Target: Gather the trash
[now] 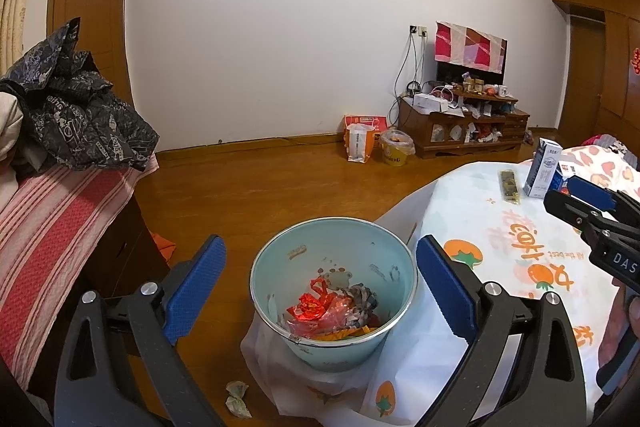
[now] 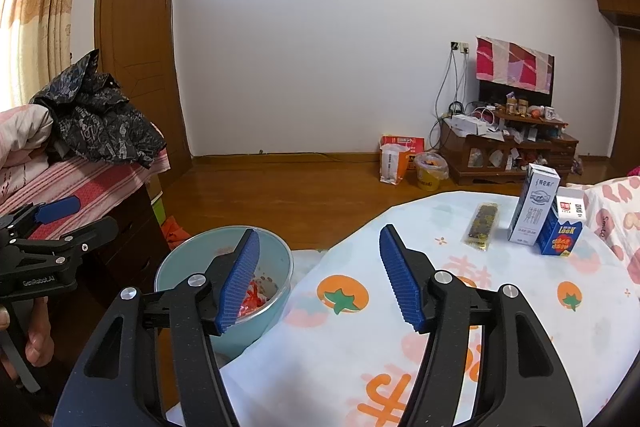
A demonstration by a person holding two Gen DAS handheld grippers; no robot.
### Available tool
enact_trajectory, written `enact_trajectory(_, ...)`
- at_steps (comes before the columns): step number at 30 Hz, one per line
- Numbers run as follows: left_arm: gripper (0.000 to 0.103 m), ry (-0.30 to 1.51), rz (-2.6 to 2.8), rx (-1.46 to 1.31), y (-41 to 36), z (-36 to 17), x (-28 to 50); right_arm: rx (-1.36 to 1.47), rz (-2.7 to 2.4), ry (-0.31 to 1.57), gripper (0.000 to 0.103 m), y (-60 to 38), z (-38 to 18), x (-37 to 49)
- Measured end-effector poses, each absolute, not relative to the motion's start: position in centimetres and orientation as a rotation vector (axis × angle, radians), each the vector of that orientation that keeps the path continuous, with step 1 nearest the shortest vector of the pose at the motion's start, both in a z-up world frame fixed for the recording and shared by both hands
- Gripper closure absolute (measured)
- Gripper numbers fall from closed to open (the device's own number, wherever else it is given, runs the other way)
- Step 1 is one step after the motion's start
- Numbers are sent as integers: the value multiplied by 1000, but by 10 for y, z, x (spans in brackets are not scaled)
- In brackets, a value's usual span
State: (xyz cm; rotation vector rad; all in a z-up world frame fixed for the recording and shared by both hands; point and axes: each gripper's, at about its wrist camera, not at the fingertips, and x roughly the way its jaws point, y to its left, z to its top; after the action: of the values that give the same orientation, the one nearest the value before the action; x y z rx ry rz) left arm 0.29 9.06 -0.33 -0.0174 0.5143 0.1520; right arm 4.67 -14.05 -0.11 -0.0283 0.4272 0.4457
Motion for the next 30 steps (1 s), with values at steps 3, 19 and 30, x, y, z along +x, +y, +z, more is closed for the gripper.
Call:
enact_trajectory(3,6,517,160,-14,91,-4,4,-28,446,430,40,-140,-2,47)
enact_trajectory(19,6,531,151,-19,89,-7,7,-27,437,420,40,-143,-3,46)
enact_trajectory(30,6,563,161,-5,89,-16,13,-19,434,431,38,-146,-7,48)
